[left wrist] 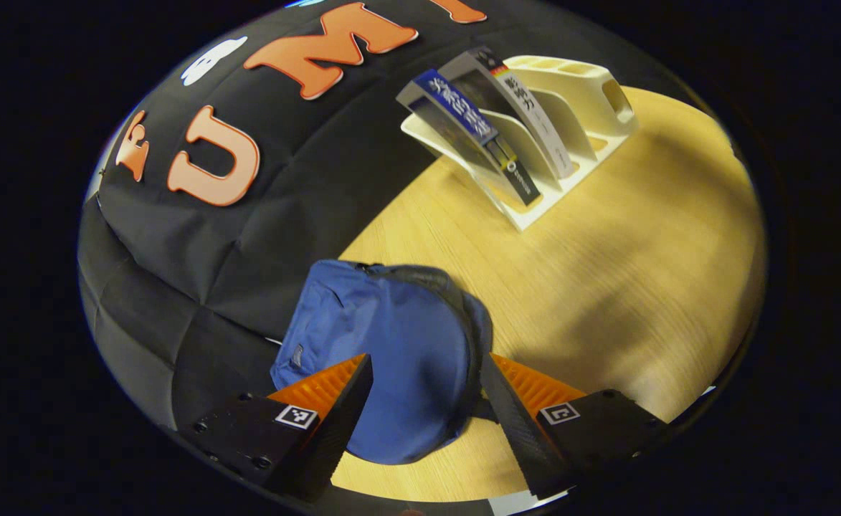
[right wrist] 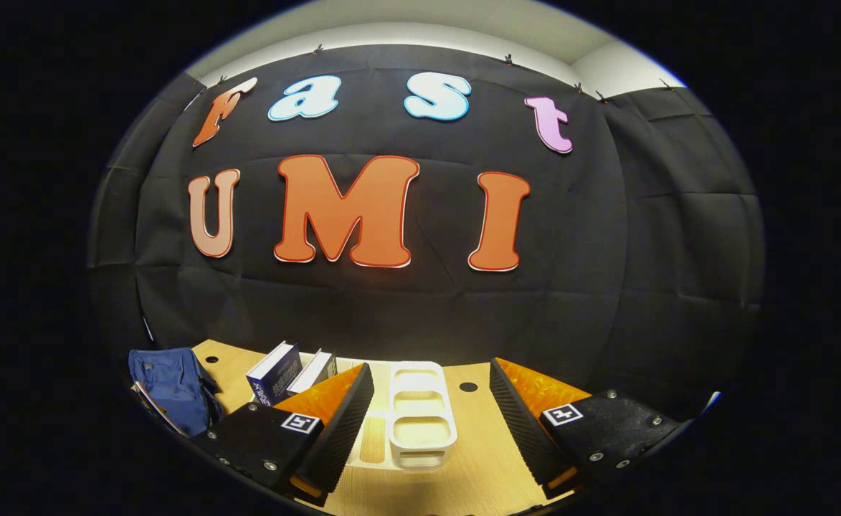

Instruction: Open the schoolbag, grab two books from the bookshelf and put them into the schoolbag.

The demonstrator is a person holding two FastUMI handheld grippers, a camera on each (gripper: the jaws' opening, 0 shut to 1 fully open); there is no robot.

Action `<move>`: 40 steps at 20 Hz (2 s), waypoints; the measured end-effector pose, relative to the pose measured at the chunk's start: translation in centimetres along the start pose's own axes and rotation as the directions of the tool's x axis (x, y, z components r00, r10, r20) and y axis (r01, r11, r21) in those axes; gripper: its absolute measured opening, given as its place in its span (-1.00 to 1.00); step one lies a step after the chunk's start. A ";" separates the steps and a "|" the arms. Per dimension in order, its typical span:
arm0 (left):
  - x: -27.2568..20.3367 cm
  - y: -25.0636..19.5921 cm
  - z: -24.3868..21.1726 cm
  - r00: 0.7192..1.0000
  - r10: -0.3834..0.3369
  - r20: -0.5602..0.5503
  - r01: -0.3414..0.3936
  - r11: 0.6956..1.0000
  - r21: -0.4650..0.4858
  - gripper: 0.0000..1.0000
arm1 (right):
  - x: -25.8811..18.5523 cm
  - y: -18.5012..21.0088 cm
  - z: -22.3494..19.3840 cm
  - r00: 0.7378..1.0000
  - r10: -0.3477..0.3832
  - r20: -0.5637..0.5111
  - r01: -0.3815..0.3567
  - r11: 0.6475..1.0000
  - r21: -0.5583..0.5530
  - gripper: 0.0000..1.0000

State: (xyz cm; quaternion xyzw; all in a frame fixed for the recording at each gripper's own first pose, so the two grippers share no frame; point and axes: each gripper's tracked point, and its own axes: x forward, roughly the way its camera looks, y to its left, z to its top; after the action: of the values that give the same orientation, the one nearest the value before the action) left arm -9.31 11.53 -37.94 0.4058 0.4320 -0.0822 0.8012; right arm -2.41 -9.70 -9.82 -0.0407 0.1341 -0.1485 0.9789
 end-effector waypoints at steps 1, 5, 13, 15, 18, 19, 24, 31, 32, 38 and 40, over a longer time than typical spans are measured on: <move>0.1 0.1 -0.8 0.999 -0.010 -0.030 0.010 1.000 0.004 0.93 | 0.1 0.1 0.0 1.000 0.000 -0.001 0.000 1.000 -0.001 0.94; 0.5 -0.8 -2.8 0.991 -0.068 -0.115 0.071 0.997 0.020 0.89 | 0.4 0.3 -0.4 1.000 0.003 -0.009 -0.003 1.000 -0.006 0.93; 0.6 0.1 -2.8 0.978 -0.143 -0.153 0.133 0.988 -0.073 -0.70 | 0.9 0.8 -0.5 1.000 0.007 -0.016 -0.007 1.000 -0.012 0.94; 0.1 1.1 -1.7 0.977 -0.167 -0.132 0.153 0.982 -0.110 -0.83 | 1.1 1.7 -0.4 0.999 0.025 -0.020 -0.025 1.000 -0.013 0.94; -1.0 3.7 0.5 0.972 -0.217 -0.087 0.198 0.962 -0.188 -0.88 | 1.4 5.3 -0.5 0.991 0.122 -0.059 -0.123 0.992 -0.014 0.93; -1.5 4.9 1.2 0.972 -0.225 -0.066 0.206 0.955 -0.214 -0.91 | 1.4 7.1 -0.9 0.980 0.176 -0.092 -0.177 0.984 -0.008 0.93; -3.2 13.0 5.1 0.973 -0.224 0.050 0.227 0.906 -0.357 -0.91 | 1.7 16.7 -2.3 0.890 0.371 -0.264 -0.381 0.924 0.013 0.94; -3.5 21.3 7.2 0.958 -0.231 0.172 0.288 0.802 -0.523 -0.91 | 6.2 24.3 -6.0 0.731 0.392 -0.558 -0.410 0.907 0.100 0.94; -3.5 21.7 7.5 0.954 -0.238 0.181 0.299 0.791 -0.534 -0.92 | 7.2 25.0 -6.3 0.713 0.381 -0.589 -0.395 0.912 0.112 0.94; -2.8 22.0 8.2 0.928 -0.284 0.240 0.369 0.772 -0.517 -0.91 | 11.4 27.4 -8.9 0.592 0.275 -0.757 -0.299 0.948 0.110 0.93; -2.3 22.2 8.2 0.920 -0.299 0.255 0.391 0.765 -0.512 -0.91 | 12.0 27.6 -10.1 0.518 0.263 -0.814 -0.255 0.956 0.146 0.87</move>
State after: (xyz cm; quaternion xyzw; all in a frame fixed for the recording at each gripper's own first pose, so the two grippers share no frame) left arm 5.13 19.69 -20.92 0.0620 0.4394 -0.1318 0.8864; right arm 13.62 12.57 -25.86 0.0581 0.5803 -0.0038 0.8123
